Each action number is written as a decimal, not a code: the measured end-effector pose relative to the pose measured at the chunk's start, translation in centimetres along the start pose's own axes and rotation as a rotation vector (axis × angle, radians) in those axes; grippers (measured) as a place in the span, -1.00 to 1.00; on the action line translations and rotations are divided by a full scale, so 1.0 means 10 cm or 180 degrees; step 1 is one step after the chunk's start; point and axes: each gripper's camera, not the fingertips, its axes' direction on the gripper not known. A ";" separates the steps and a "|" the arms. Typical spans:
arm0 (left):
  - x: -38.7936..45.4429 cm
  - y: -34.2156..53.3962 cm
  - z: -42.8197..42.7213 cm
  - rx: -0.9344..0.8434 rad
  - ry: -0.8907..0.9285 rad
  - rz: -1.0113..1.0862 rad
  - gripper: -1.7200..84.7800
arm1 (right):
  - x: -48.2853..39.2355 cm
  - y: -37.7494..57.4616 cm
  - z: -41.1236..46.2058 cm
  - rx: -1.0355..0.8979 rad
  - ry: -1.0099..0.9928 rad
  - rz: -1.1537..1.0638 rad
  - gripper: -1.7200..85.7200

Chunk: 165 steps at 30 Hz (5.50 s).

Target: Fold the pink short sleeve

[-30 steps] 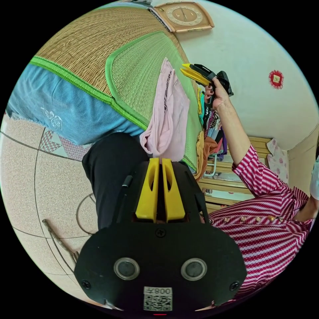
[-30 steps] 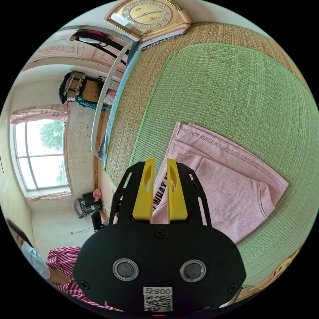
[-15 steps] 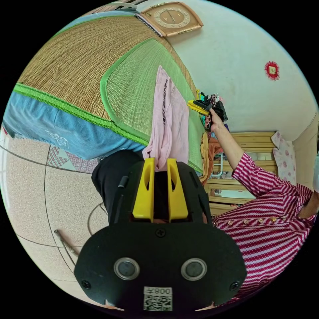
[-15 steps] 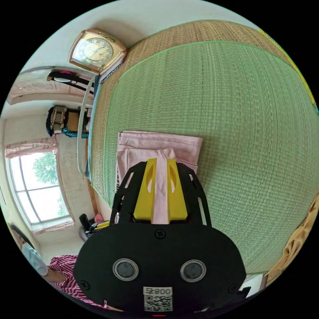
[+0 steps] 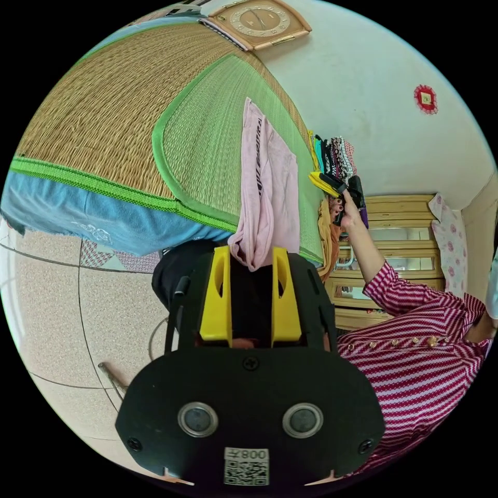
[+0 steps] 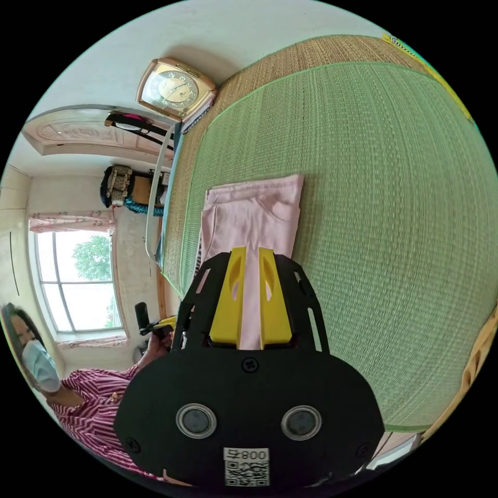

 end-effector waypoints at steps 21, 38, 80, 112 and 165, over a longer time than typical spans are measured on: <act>0.03 -0.47 0.43 -0.0796 0.0246 0.0269 -0.63 | -0.22 2.38 -0.43 -0.0310 -0.0640 0.0227 -0.77; 0.10 -0.57 0.64 -0.0964 0.0101 0.0227 -0.82 | -0.30 2.55 -0.57 -0.0481 -0.0349 0.0382 -0.72; 0.46 -0.62 0.68 -0.0582 0.1044 0.0264 -0.88 | -0.09 2.55 -1.28 0.0010 -0.1844 0.0127 -0.71; -0.04 -0.24 1.19 -0.0666 0.1479 -0.0043 -0.89 | -0.29 2.34 -2.11 -0.0164 -0.2145 0.0331 -0.88; 0.24 0.98 1.11 0.0383 0.2558 0.0998 -0.89 | -3.23 1.75 -2.38 0.0745 -0.2374 -0.1091 -0.93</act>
